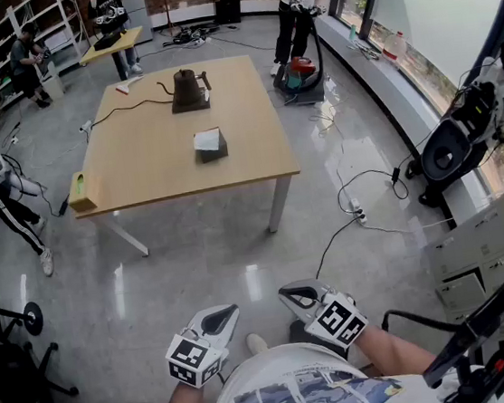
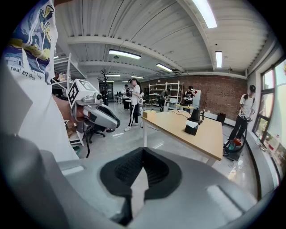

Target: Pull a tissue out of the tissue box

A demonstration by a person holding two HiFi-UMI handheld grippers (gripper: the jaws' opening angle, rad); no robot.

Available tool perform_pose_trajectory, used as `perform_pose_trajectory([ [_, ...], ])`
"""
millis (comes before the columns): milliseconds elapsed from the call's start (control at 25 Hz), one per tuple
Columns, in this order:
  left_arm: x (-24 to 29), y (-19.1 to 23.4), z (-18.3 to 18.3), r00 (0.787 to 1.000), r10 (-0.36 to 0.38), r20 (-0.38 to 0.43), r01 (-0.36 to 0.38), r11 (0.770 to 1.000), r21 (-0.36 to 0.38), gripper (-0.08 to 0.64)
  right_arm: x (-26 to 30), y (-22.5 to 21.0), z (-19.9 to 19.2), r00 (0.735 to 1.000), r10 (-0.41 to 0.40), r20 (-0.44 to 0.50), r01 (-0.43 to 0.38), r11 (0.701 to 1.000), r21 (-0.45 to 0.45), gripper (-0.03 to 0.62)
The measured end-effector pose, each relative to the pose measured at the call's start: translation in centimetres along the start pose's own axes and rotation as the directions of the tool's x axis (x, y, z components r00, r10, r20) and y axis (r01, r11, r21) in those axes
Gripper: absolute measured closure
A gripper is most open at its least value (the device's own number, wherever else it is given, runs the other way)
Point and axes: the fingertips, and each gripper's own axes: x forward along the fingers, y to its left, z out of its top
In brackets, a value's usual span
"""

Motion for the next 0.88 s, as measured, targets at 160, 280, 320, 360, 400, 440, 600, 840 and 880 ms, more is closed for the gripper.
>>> perform_pose_trajectory([
  [160, -0.2, 0.2, 0.0, 1.000, 0.000, -0.001, 0.000, 1.000, 0.022, 0.554, 0.1, 0.3, -0.1, 1.000, -0.008, 0.002, 0.008, 1.000, -0.004, 0.591],
  [280, -0.3, 0.1, 0.0, 1.000, -0.003, 0.000, 0.003, 0.999, 0.033, 0.554, 0.1, 0.3, -0.1, 1.000, -0.015, 0.000, 0.015, 1.000, -0.003, 0.589],
  [320, -0.2, 0.1, 0.0, 1.000, -0.004, -0.002, 0.004, 0.999, 0.037, 0.554, 0.1, 0.3, -0.1, 1.000, -0.016, -0.001, 0.016, 1.000, -0.002, 0.589],
  [360, -0.2, 0.1, 0.0, 1.000, -0.005, -0.003, 0.005, 0.999, 0.041, 0.554, 0.0, 0.3, -0.2, 1.000, -0.017, -0.003, 0.017, 1.000, 0.000, 0.589],
  [400, -0.1, 0.1, 0.0, 1.000, -0.005, -0.004, 0.005, 0.999, 0.042, 0.554, 0.0, 0.3, -0.3, 1.000, -0.017, -0.005, 0.017, 1.000, 0.003, 0.589],
  [440, -0.1, 0.2, 0.0, 1.000, -0.005, -0.004, 0.005, 0.999, 0.042, 0.554, 0.0, 0.2, -0.3, 1.000, -0.018, -0.008, 0.018, 1.000, 0.006, 0.589],
  [600, -0.1, 0.5, 0.2, 1.000, 0.000, 0.000, 0.000, 0.999, 0.034, 0.554, 0.3, -0.1, -0.1, 0.999, -0.034, -0.013, 0.034, 0.999, 0.001, 0.589],
  [840, 0.1, 1.1, 0.2, 1.000, 0.006, 0.005, -0.006, 0.999, 0.036, 0.554, 1.2, -0.3, 0.6, 1.000, -0.028, -0.006, 0.028, 1.000, -0.006, 0.589],
  [880, 0.2, 1.2, 0.2, 1.000, 0.008, 0.005, -0.009, 0.999, 0.033, 0.554, 1.4, -0.4, 0.7, 1.000, -0.025, -0.007, 0.025, 1.000, -0.005, 0.589],
])
